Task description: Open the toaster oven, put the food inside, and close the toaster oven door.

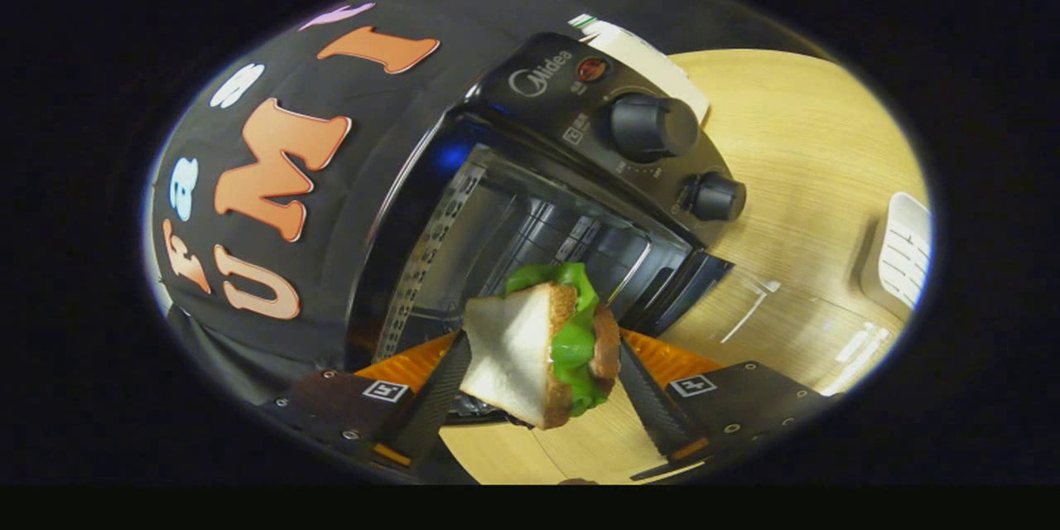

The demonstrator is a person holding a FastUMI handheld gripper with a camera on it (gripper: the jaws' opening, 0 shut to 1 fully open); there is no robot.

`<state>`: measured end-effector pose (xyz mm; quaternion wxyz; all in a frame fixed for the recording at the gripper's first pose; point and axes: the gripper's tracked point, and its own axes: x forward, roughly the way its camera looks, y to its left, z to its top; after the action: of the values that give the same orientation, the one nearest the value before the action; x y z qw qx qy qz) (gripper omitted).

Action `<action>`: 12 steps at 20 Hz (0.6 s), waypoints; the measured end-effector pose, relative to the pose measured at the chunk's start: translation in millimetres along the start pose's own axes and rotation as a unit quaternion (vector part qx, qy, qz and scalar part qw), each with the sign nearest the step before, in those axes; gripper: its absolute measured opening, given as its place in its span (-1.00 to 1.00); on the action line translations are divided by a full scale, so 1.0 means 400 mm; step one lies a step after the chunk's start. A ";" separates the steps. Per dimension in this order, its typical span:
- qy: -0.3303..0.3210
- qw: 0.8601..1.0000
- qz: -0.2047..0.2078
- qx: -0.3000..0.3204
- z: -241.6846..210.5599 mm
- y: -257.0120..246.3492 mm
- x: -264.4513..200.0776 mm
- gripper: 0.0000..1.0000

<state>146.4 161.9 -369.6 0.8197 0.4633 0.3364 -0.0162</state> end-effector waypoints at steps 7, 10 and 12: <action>0.027 0.998 -0.023 -0.059 -0.068 -0.032 -0.102 0.97; 0.030 0.994 -0.013 -0.099 -0.096 -0.022 -0.188 0.97; 0.037 0.991 -0.009 -0.128 -0.115 -0.022 -0.238 0.96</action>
<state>45.0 165.3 -338.1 0.8592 0.3515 0.3700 0.0364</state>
